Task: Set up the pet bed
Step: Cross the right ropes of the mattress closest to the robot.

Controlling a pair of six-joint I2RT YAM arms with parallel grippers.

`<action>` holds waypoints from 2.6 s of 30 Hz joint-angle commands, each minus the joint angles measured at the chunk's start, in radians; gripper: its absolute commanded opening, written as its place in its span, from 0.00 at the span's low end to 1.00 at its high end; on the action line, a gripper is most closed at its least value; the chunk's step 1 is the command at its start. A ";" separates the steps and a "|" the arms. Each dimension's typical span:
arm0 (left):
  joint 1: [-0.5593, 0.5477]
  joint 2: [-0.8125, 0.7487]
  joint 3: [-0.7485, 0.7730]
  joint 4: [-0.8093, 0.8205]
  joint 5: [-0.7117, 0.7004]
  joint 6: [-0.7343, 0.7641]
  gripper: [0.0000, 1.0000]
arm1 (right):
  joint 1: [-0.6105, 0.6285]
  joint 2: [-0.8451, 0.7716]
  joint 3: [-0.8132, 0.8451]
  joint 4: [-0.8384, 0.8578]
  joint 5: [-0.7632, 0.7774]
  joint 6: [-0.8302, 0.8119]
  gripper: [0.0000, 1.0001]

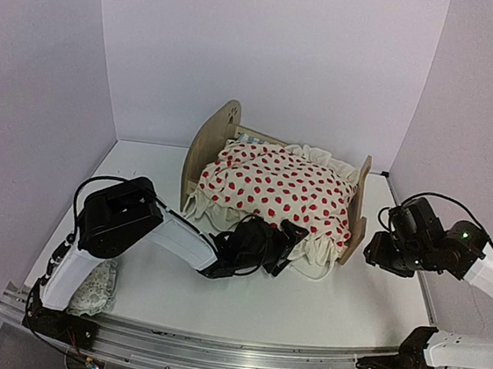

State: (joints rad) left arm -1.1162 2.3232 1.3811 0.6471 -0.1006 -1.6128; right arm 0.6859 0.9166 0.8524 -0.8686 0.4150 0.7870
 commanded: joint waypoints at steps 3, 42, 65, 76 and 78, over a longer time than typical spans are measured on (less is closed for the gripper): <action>-0.002 -0.041 0.047 -0.250 -0.073 0.032 0.99 | 0.002 0.090 0.077 0.070 0.070 -0.069 0.61; 0.024 -0.254 -0.018 -0.449 0.093 0.191 1.00 | -0.224 0.580 0.331 0.004 0.014 -0.140 0.38; 0.010 -0.387 0.149 -0.908 0.024 1.180 0.95 | -0.227 0.635 0.417 0.014 -0.271 -0.125 0.00; -0.005 -0.462 0.109 -0.938 0.360 2.136 0.85 | -0.215 0.658 0.458 0.014 -0.340 -0.081 0.00; -0.009 -0.448 0.093 -0.835 0.377 2.243 0.86 | -0.215 0.664 0.480 0.014 -0.357 -0.075 0.00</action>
State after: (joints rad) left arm -1.1108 1.9278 1.5104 -0.3380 0.1478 0.2298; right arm 0.4484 1.5522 1.2604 -0.9145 0.2194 0.6913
